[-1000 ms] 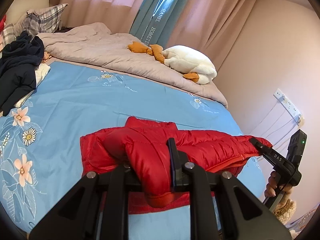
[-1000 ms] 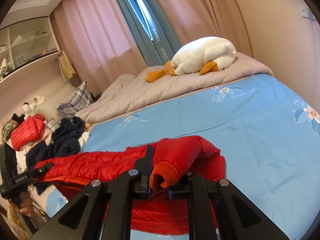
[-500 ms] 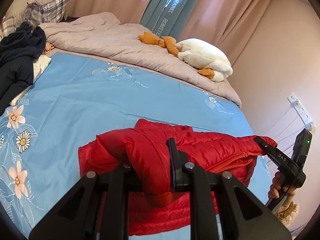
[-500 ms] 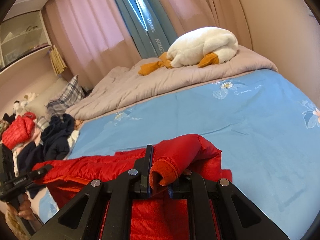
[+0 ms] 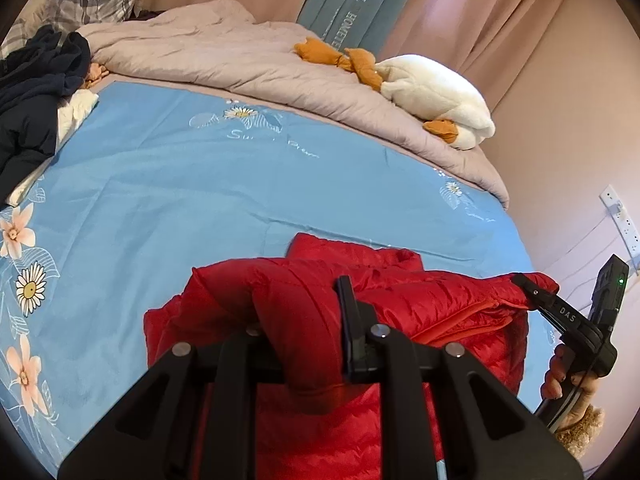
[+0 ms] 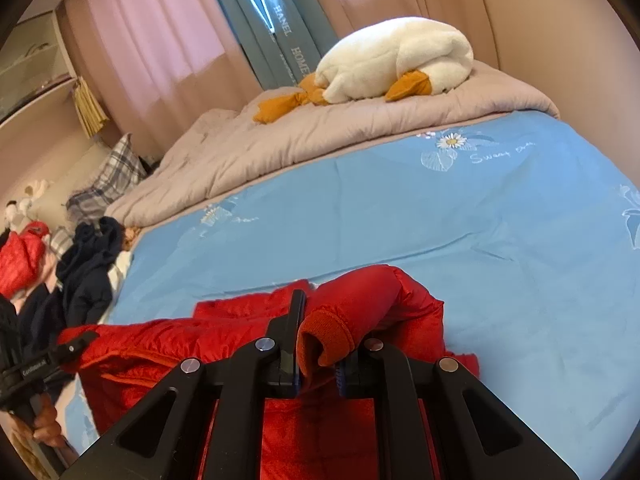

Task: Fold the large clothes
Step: 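Lower the folded hem onto the jacket and open both grippers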

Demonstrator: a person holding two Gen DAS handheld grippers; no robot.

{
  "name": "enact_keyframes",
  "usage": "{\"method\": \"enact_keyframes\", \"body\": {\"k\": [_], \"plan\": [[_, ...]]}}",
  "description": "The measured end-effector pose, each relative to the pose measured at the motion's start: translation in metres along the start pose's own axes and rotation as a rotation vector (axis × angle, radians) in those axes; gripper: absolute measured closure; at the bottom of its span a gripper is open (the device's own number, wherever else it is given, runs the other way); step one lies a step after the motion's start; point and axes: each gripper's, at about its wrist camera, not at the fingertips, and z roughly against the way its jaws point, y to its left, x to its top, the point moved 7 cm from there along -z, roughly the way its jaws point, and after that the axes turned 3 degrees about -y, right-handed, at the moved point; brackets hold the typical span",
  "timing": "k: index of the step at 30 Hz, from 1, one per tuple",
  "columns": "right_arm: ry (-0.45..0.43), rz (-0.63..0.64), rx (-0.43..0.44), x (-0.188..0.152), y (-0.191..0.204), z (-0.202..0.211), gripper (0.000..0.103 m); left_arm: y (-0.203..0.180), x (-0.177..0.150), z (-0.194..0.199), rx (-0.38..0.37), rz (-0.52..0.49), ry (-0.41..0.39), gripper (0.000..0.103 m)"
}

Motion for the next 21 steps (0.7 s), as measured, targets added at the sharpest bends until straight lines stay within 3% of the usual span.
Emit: {"method": "enact_keyframes", "body": {"k": [21], "plan": [[0.065, -0.043, -0.045, -0.008, -0.021, -0.037, 0.091, 0.012, 0.001, -0.048, 0.056, 0.010, 0.064, 0.081]]}}
